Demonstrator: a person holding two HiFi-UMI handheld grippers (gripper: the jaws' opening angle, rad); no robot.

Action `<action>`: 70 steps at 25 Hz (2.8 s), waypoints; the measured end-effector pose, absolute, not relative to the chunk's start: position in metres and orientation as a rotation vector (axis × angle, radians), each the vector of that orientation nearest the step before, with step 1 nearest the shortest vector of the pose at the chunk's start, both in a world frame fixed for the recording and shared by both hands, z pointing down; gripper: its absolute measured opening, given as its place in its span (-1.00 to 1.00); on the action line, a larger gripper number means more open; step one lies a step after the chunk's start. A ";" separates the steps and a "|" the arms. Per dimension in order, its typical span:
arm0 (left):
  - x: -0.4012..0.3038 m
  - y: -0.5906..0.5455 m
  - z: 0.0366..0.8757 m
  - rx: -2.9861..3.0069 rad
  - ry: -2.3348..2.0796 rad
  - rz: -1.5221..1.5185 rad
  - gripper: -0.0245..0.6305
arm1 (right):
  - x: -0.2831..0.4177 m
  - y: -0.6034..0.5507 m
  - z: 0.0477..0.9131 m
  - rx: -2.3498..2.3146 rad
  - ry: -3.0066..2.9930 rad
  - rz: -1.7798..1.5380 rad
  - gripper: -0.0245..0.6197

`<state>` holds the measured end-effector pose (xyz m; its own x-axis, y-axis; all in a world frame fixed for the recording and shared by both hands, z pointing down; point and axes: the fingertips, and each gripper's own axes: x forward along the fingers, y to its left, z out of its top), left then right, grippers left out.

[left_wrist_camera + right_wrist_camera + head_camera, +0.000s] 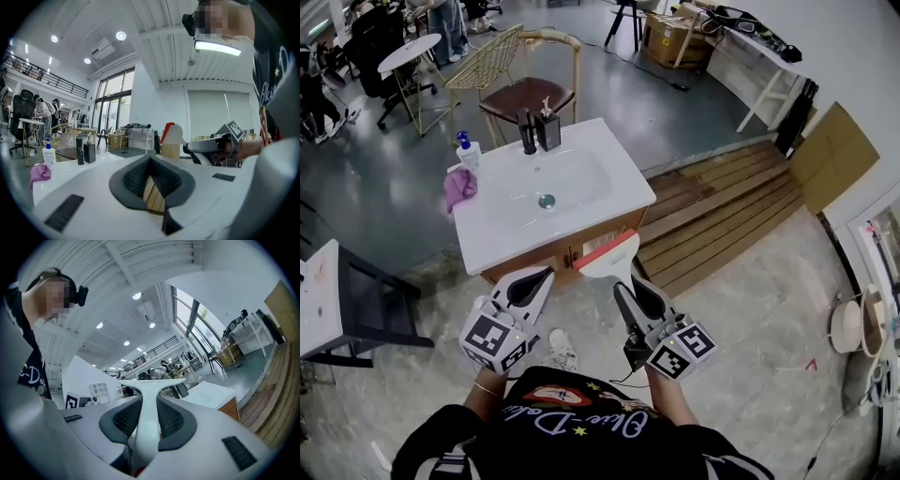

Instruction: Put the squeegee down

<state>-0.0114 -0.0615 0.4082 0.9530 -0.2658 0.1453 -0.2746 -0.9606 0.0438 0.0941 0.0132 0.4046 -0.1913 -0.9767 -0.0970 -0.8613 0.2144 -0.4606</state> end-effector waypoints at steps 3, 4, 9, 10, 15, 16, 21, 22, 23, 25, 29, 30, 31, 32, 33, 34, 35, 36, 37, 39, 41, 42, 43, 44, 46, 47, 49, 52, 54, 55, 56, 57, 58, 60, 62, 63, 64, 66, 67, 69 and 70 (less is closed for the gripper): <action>-0.007 -0.067 0.409 3.041 -0.416 0.215 -0.91 | 0.099 0.007 0.405 -1.707 2.120 -0.444 -0.59; -0.006 -0.069 0.409 3.039 -0.415 0.215 -0.91 | 0.100 0.005 0.405 -1.708 2.117 -0.447 -0.59; -0.001 -0.081 0.407 3.038 -0.410 0.198 -0.91 | 0.104 -0.004 0.404 -1.725 2.111 -0.452 -0.59; 0.000 -0.083 0.407 3.037 -0.406 0.197 -0.91 | 0.105 -0.005 0.404 -1.728 2.108 -0.453 -0.59; 0.005 -0.092 0.410 3.022 -0.387 0.194 -0.91 | 0.109 -0.014 0.402 -1.750 2.102 -0.458 -0.59; 0.004 -0.095 0.410 3.019 -0.387 0.191 -0.91 | 0.109 -0.017 0.401 -1.751 2.103 -0.459 -0.59; 0.000 -0.111 0.410 3.001 -0.404 0.181 -0.91 | 0.108 -0.031 0.396 -1.771 2.120 -0.449 -0.59; 0.000 -0.113 0.410 3.001 -0.405 0.178 -0.91 | 0.107 -0.034 0.396 -1.779 2.126 -0.443 -0.59; -0.001 -0.116 0.410 3.002 -0.406 0.174 -0.91 | 0.107 -0.037 0.394 -1.783 2.130 -0.437 -0.59; -0.001 -0.120 0.409 3.005 -0.406 0.167 -0.91 | 0.106 -0.044 0.391 -1.775 2.136 -0.432 -0.59; -0.004 -0.131 0.409 2.986 -0.424 0.146 -0.91 | 0.102 -0.057 0.389 -1.769 2.170 -0.430 -0.59; -0.004 -0.134 0.409 2.983 -0.425 0.141 -0.91 | 0.102 -0.060 0.389 -1.769 2.175 -0.433 -0.59; -0.004 -0.136 0.410 2.982 -0.425 0.137 -0.91 | 0.102 -0.063 0.389 -1.768 2.176 -0.435 -0.59; -0.004 -0.139 0.411 2.980 -0.427 0.135 -0.91 | 0.102 -0.065 0.389 -1.767 2.175 -0.437 -0.59; -0.005 -0.141 0.413 2.978 -0.431 0.135 -0.91 | 0.103 -0.068 0.390 -1.765 2.173 -0.439 -0.59; -0.005 -0.145 0.414 2.974 -0.436 0.135 -0.91 | 0.103 -0.070 0.390 -1.764 2.170 -0.441 -0.59; -0.005 -0.149 0.415 2.971 -0.441 0.134 -0.91 | 0.104 -0.072 0.391 -1.764 2.166 -0.443 -0.59; -0.004 -0.153 0.415 2.971 -0.442 0.132 -0.91 | 0.105 -0.075 0.392 -1.765 2.160 -0.444 -0.59; -0.003 -0.157 0.415 2.975 -0.439 0.130 -0.91 | 0.106 -0.078 0.392 -1.768 2.155 -0.446 -0.59; 0.001 -0.163 0.413 2.987 -0.425 0.124 -0.91 | 0.109 -0.083 0.394 -1.777 2.147 -0.448 -0.59; 0.003 -0.168 0.413 2.992 -0.417 0.120 -0.91 | 0.111 -0.089 0.396 -1.782 2.140 -0.452 -0.59; 0.002 -0.171 0.413 2.991 -0.416 0.118 -0.91 | 0.111 -0.092 0.397 -1.782 2.137 -0.453 -0.59; 0.002 -0.174 0.414 2.990 -0.417 0.116 -0.91 | 0.111 -0.095 0.396 -1.781 2.136 -0.453 -0.59; 0.002 -0.177 0.414 2.988 -0.417 0.116 -0.91 | 0.111 -0.098 0.395 -1.780 2.136 -0.450 -0.59; 0.001 -0.184 0.415 2.984 -0.417 0.120 -0.91 | 0.112 -0.103 0.394 -1.784 2.136 -0.441 -0.59; 0.001 -0.186 0.416 2.983 -0.415 0.120 -0.91 | 0.112 -0.105 0.394 -1.790 2.133 -0.440 -0.59; 0.002 -0.190 0.418 2.981 -0.411 0.111 -0.91 | 0.113 -0.107 0.395 -1.800 2.129 -0.441 -0.59; 0.004 -0.191 0.420 2.978 -0.398 0.112 -0.91 | 0.112 -0.106 0.398 -1.809 2.126 -0.460 -0.59; 0.006 -0.190 0.421 2.977 -0.385 0.117 -0.91 | 0.114 -0.105 0.400 -1.815 2.119 -0.472 -0.59; 0.007 -0.190 0.421 2.976 -0.381 0.119 -0.91 | 0.115 -0.106 0.400 -1.818 2.118 -0.474 -0.59; 0.007 -0.191 0.422 2.975 -0.382 0.122 -0.91 | 0.117 -0.107 0.400 -1.819 2.118 -0.475 -0.59; 0.007 -0.192 0.423 2.974 -0.389 0.127 -0.91 | 0.118 -0.109 0.401 -1.816 2.120 -0.476 -0.59; 0.006 -0.194 0.424 2.971 -0.403 0.131 -0.91 | 0.119 -0.111 0.401 -1.811 2.127 -0.480 -0.59; 0.005 -0.196 0.424 2.964 -0.440 0.130 -0.91 | 0.121 -0.114 0.403 -1.795 2.149 -0.489 -0.59; 0.005 -0.198 0.422 2.958 -0.474 0.122 -0.91 | 0.124 -0.119 0.401 -1.775 2.171 -0.490 -0.59; 0.006 -0.199 0.421 2.956 -0.488 0.120 -0.91 | 0.126 -0.122 0.400 -1.764 2.182 -0.488 -0.59; 0.008 -0.199 0.420 2.954 -0.501 0.119 -0.91 | 0.127 -0.124 0.398 -1.752 2.193 -0.488 -0.59; 0.010 -0.199 0.418 2.952 -0.526 0.120 -0.91 | 0.130 -0.128 0.396 -1.727 2.213 -0.492 -0.59; 0.011 -0.198 0.416 2.951 -0.538 0.124 -0.91 | 0.131 -0.130 0.396 -1.714 2.222 -0.495 -0.59; 0.014 -0.197 0.415 2.946 -0.562 0.131 -0.91 | 0.134 -0.133 0.395 -1.690 2.241 -0.507 -0.59; 0.014 -0.198 0.414 2.943 -0.575 0.131 -0.91 | 0.135 -0.134 0.396 -1.679 2.249 -0.514 -0.59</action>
<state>0.0142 -0.1978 0.4141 0.9230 -0.3680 0.1121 -0.3802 -0.9170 0.1206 0.1347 -0.1342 0.3959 -0.2807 -0.9596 -0.0166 -0.8573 0.2585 -0.4452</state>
